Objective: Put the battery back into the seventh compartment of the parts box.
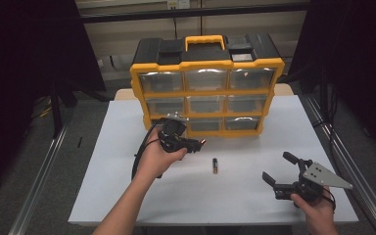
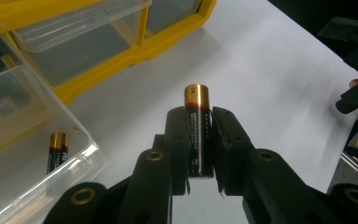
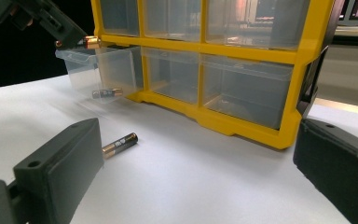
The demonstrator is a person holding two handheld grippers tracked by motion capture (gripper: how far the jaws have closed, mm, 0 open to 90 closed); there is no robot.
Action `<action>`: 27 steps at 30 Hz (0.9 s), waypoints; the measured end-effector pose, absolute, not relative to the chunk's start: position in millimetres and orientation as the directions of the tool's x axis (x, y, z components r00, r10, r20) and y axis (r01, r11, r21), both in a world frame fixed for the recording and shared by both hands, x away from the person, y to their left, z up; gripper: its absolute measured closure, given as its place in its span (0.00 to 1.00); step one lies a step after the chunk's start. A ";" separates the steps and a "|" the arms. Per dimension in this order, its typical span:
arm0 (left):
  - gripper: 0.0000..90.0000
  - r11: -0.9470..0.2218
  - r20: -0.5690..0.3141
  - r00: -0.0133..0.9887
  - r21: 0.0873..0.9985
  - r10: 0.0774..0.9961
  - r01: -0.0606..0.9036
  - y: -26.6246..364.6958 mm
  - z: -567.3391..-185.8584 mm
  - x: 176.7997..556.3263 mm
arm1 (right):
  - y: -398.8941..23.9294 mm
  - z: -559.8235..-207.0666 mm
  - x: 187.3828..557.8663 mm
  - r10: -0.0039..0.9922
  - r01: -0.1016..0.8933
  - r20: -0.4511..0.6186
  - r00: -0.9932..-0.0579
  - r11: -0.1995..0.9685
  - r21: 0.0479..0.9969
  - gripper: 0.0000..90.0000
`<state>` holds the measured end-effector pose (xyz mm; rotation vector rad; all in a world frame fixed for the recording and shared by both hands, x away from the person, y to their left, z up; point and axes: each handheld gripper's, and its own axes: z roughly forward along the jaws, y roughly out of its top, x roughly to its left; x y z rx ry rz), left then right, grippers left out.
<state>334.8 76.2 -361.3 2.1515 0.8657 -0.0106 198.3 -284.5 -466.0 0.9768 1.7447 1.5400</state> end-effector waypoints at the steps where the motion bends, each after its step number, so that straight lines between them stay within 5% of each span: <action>1: 0.86 -0.442 -0.282 0.762 0.677 0.583 0.589 76.5 -360.0 335.4 | -284.5 -466.1 198.3 0.839 0.134 0.030 -0.543 0.051 0.990 0.01; 27: 0.86 -0.404 -0.277 0.716 0.672 0.640 0.621 99.9 -346.4 358.4 | -285.3 -466.4 199.1 0.839 0.129 0.030 -0.544 0.048 0.990 0.01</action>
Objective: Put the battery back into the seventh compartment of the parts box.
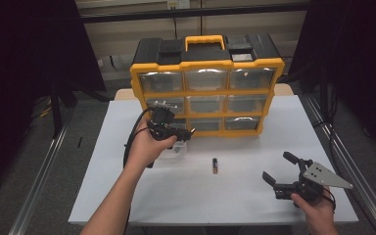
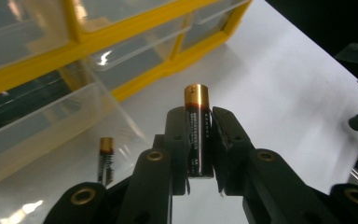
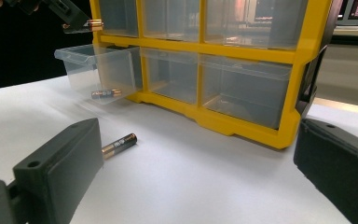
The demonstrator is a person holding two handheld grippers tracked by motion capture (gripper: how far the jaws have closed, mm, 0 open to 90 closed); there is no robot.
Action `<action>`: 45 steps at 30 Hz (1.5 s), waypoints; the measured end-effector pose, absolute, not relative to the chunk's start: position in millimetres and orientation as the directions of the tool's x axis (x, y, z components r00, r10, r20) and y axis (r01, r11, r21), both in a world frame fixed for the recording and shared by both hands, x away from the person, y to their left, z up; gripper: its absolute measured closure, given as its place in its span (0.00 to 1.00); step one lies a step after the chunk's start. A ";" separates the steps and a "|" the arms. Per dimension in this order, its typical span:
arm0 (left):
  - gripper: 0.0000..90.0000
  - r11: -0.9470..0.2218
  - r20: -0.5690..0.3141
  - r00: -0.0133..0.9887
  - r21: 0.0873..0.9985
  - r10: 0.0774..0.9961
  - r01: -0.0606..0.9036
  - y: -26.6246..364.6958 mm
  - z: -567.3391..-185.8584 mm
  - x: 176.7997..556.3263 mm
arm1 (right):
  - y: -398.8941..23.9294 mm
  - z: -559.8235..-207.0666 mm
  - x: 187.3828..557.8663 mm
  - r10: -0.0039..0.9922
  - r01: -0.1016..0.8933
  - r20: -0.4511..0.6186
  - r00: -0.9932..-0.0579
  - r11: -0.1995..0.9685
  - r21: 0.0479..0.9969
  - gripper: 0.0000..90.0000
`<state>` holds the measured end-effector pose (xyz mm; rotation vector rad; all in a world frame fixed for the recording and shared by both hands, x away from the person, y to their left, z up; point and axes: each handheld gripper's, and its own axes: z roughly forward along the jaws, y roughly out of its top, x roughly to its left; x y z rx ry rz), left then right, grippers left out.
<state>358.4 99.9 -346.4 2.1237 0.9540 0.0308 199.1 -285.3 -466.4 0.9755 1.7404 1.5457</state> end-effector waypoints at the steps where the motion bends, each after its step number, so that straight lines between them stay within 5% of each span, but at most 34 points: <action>1: 0.86 -0.403 -0.276 0.714 0.671 0.643 0.623 102.0 -346.6 359.9 | -285.3 -466.5 199.2 0.839 0.128 0.029 -0.544 0.048 0.991 0.01; 31: 0.86 -0.348 -0.214 0.612 0.661 0.761 0.664 141.7 -377.5 385.8 | -285.2 -466.9 199.4 0.838 0.130 0.028 -0.545 0.051 0.990 0.01; 45: 0.43 -0.336 -0.262 0.685 0.719 0.680 0.608 123.8 -372.9 367.8 | -284.6 -466.8 199.2 0.837 0.132 0.029 -0.547 0.052 0.990 0.01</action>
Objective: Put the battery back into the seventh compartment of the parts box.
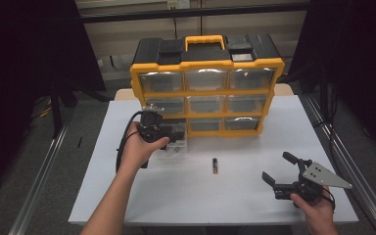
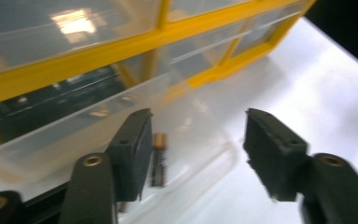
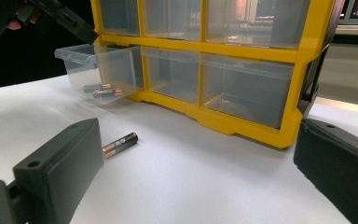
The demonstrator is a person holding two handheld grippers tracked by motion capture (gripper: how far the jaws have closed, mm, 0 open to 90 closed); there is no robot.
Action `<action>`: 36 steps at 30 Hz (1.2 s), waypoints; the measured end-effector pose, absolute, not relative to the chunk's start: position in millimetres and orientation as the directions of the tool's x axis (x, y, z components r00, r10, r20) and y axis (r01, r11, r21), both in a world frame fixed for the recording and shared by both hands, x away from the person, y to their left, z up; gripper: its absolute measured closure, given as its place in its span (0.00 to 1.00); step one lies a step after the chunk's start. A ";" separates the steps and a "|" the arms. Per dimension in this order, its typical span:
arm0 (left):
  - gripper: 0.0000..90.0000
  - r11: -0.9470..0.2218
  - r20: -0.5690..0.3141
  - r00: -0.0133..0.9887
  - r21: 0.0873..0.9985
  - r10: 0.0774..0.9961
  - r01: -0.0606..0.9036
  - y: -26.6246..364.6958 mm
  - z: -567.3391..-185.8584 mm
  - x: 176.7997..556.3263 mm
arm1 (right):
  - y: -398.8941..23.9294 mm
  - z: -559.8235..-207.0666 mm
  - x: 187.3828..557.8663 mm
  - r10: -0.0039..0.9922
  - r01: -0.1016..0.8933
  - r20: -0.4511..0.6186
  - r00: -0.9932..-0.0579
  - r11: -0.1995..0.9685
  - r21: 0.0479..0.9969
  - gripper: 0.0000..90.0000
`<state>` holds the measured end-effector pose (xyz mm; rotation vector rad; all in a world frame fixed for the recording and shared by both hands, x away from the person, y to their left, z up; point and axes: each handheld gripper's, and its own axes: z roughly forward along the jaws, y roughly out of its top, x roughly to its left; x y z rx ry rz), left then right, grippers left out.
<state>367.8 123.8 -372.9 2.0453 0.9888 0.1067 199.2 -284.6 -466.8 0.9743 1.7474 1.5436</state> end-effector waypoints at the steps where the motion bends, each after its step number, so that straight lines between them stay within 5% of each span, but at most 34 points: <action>1: 0.41 -0.340 -0.268 0.695 0.720 0.668 0.605 120.6 -372.8 366.0 | -284.6 -466.8 199.2 0.837 0.132 0.028 -0.547 0.053 0.990 0.01; 19: 0.27 -0.400 -0.298 0.809 0.750 0.507 0.527 71.4 -375.7 338.5 | -284.1 -466.4 198.6 0.836 0.130 0.029 -0.547 0.051 0.990 0.01; 36: 0.23 -0.479 -0.276 0.845 0.724 0.459 0.497 47.6 -392.6 329.2 | -284.3 -466.1 198.3 0.836 0.131 0.028 -0.547 0.053 0.990 0.01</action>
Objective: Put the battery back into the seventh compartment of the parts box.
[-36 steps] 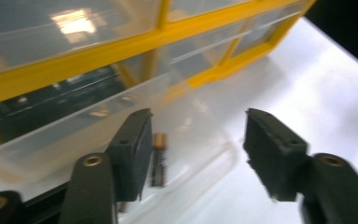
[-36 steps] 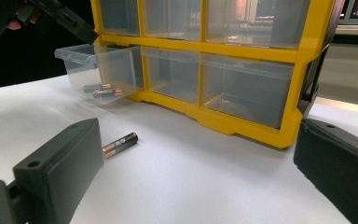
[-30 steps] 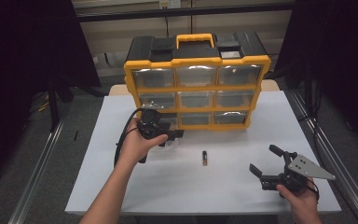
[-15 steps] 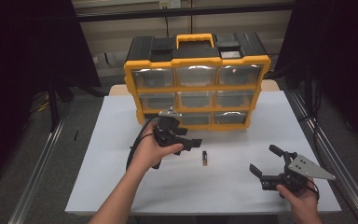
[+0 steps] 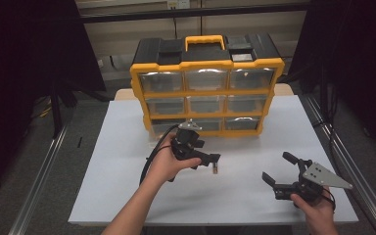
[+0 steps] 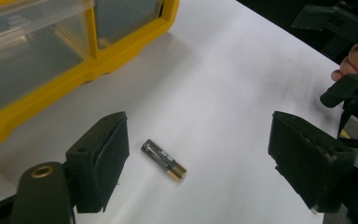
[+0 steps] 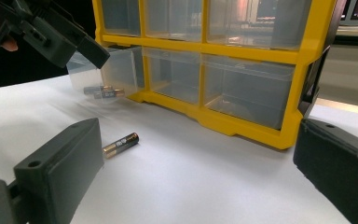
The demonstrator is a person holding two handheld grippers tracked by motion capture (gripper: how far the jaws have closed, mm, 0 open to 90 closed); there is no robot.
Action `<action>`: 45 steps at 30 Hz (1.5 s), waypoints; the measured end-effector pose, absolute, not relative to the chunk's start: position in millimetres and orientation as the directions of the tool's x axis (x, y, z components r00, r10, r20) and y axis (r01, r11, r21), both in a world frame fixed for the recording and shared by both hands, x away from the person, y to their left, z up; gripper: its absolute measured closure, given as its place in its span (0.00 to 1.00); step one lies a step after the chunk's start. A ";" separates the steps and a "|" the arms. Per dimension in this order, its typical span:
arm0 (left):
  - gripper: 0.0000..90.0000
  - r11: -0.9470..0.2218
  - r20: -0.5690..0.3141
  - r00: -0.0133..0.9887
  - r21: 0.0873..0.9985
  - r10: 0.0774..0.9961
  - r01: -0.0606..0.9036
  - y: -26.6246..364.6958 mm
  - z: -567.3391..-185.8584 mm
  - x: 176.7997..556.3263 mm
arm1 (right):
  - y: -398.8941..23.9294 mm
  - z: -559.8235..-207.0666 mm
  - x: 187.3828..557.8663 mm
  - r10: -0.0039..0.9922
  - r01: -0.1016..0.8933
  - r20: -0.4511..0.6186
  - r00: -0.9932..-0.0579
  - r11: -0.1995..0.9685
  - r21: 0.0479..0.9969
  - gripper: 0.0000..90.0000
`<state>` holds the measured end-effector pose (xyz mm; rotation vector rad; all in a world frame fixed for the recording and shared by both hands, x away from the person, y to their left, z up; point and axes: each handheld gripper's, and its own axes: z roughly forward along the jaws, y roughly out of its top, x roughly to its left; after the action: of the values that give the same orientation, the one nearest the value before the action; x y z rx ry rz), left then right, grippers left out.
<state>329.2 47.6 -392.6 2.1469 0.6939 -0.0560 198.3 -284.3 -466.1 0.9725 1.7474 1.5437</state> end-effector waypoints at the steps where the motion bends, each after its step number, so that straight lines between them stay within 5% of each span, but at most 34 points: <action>1: 0.23 -0.477 -0.276 0.846 0.727 0.456 0.494 46.4 -394.3 329.0 | -284.3 -466.1 198.2 0.835 0.131 0.028 -0.549 0.053 0.990 0.01; 21: 0.23 -0.548 -0.223 0.856 0.686 0.467 0.478 30.7 -426.5 317.6 | -284.2 -465.5 197.7 0.835 0.130 0.030 -0.549 0.050 0.990 0.01; 45: 0.49 -0.577 -0.119 0.821 0.655 0.558 0.487 21.9 -452.8 316.2 | -284.5 -465.5 197.9 0.836 0.127 0.027 -0.548 0.051 0.991 0.01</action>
<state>316.2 21.9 -452.8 2.2936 0.7627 0.1298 197.9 -284.5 -465.5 0.9690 1.7440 1.5463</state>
